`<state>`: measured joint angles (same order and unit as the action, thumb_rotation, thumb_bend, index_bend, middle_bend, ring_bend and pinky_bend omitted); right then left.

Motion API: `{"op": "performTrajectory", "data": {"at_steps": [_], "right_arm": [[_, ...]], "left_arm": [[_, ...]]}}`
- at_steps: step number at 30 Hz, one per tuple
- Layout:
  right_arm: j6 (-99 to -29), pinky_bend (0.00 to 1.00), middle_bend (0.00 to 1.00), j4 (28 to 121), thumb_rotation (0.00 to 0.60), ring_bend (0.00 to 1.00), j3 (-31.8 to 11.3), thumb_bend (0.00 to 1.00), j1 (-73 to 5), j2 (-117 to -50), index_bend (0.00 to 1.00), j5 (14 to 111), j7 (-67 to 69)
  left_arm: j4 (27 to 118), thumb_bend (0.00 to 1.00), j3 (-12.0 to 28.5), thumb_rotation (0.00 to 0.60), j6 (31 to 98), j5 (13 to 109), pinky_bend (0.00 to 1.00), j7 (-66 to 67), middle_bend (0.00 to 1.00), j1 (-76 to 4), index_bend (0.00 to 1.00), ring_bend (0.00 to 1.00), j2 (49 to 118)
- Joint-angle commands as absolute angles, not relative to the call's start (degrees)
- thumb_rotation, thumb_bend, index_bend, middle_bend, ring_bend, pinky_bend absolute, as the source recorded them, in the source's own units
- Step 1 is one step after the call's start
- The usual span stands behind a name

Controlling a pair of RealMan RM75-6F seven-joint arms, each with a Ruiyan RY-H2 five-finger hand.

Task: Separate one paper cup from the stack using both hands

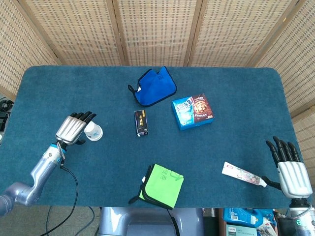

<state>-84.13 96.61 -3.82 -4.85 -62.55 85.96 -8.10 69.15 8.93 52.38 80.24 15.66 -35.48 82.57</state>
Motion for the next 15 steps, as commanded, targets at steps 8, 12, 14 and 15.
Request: {"op": "performTrajectory", "data": {"at_steps": [8, 12, 14, 15], "right_arm": [[-82.7, 0.0, 0.0, 96.0, 0.6, 0.0, -4.0, 0.0, -5.4, -63.2, 0.0, 84.5, -8.8], [-82.4, 0.0, 0.0, 95.9, 0.6, 0.0, -4.2, 0.0, -5.5, -63.3, 0.0, 83.9, -8.9], [-82.2, 0.0, 0.0, 95.8, 0.6, 0.0, -4.2, 0.0, -5.6, -63.4, 0.0, 83.7, -8.9], [-82.2, 0.0, 0.0, 95.8, 0.6, 0.0, -4.1, 0.0, -5.6, -63.4, 0.0, 83.7, -9.0]], "left_arm": [[60.1, 0.12, 8.1, 0.6, 51.3, 79.3, 0.34, 12.2, 0.24, -37.6, 0.24, 0.3, 88.4], [57.5, 0.12, 7.7, 0.6, 51.7, 80.3, 0.38, 9.4, 0.29, -38.4, 0.32, 0.36, 90.1], [56.3, 0.12, 7.4, 0.6, 51.8, 80.6, 0.4, 8.8, 0.32, -38.8, 0.35, 0.38, 90.8], [56.0, 0.12, 7.4, 0.6, 51.9, 80.6, 0.41, 8.5, 0.34, -39.0, 0.37, 0.39, 91.1]]}}
